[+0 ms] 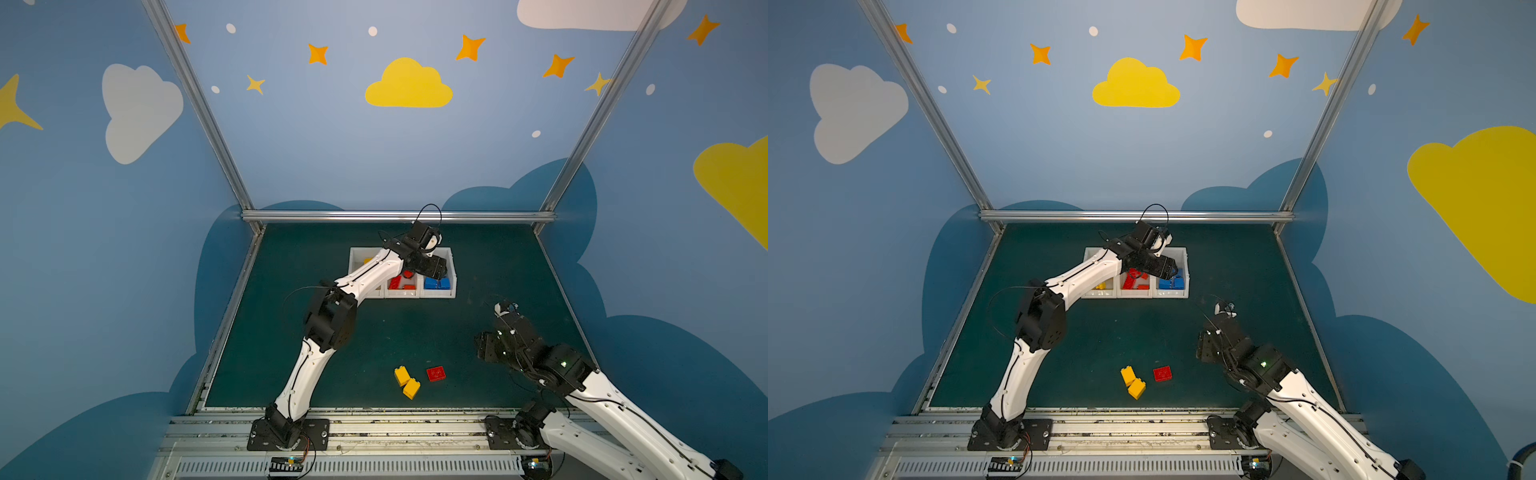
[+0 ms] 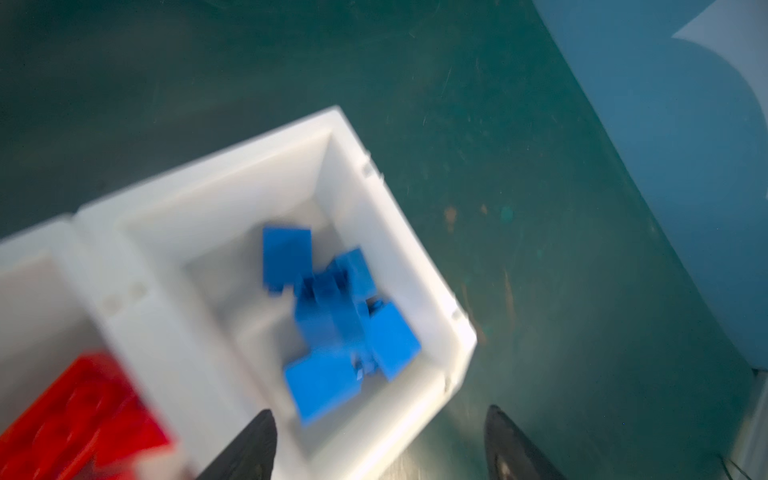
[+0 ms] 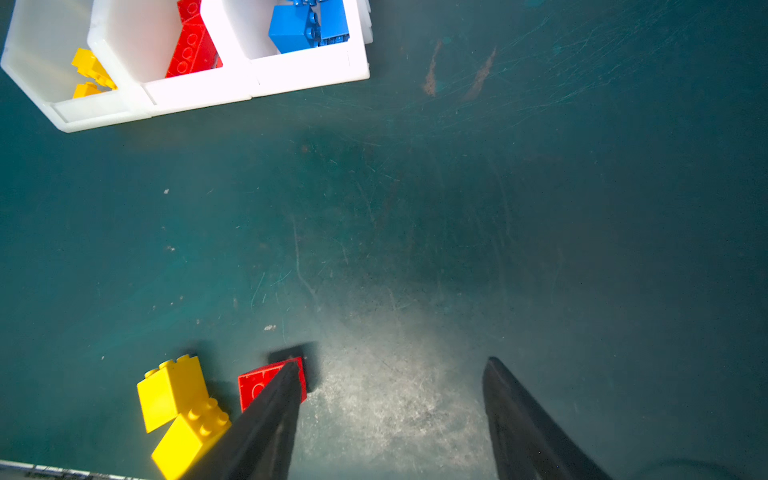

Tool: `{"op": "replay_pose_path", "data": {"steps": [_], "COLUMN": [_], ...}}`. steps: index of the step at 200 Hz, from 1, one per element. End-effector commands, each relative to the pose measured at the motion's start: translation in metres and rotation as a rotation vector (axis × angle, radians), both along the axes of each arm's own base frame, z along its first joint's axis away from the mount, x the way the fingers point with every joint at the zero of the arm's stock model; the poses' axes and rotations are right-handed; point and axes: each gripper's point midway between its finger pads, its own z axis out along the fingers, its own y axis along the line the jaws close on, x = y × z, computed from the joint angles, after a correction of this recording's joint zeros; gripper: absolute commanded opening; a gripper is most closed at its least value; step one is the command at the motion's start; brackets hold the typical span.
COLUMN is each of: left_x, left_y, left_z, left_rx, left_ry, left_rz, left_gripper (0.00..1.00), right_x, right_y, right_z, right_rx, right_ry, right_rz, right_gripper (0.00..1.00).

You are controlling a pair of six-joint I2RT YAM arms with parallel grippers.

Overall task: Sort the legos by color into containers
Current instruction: 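Withdraw the left gripper while the right gripper lowers onto a yellow brick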

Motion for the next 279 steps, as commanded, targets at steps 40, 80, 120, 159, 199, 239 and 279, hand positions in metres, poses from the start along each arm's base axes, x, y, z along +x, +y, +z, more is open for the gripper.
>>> {"op": "replay_pose_path", "data": {"steps": [40, 80, 120, 159, 199, 239, 279], "left_x": [-0.035, -0.077, -0.128, -0.166, -0.188, -0.194, -0.197], "left_y": [0.084, 0.161, 0.226, 0.264, 0.281, 0.285, 0.285], "left_z": [0.069, 0.066, 0.038, 0.019, 0.010, 0.011, 0.005], "left_rx": [-0.100, -0.072, -0.053, -0.065, -0.099, -0.116, -0.112], "left_ry": [-0.123, -0.169, -0.111, -0.100, -0.111, -0.120, -0.104], "left_rz": [0.137, 0.297, 0.432, 0.550, 0.623, 0.633, 0.632], "left_gripper": [0.81, 0.83, 0.85, 0.86, 0.87, 0.88, 0.89], "right_x": [-0.010, -0.016, -0.027, -0.038, -0.054, -0.067, -0.071], "right_y": [0.034, 0.067, 0.112, 0.157, 0.189, 0.212, 0.212], "right_z": [-0.014, -0.022, -0.032, -0.042, -0.064, -0.087, -0.106], "right_rx": [0.056, 0.032, 0.021, -0.027, -0.203, -0.270, -0.308], "right_ry": [0.141, 0.196, 0.245, 0.328, 0.485, 0.535, 0.583], "right_rz": [0.138, 0.251, 0.368, 0.458, 0.527, 0.565, 0.550], "right_gripper": [0.68, 0.68, 0.68, 0.68, 0.68, 0.68, 0.63]}}
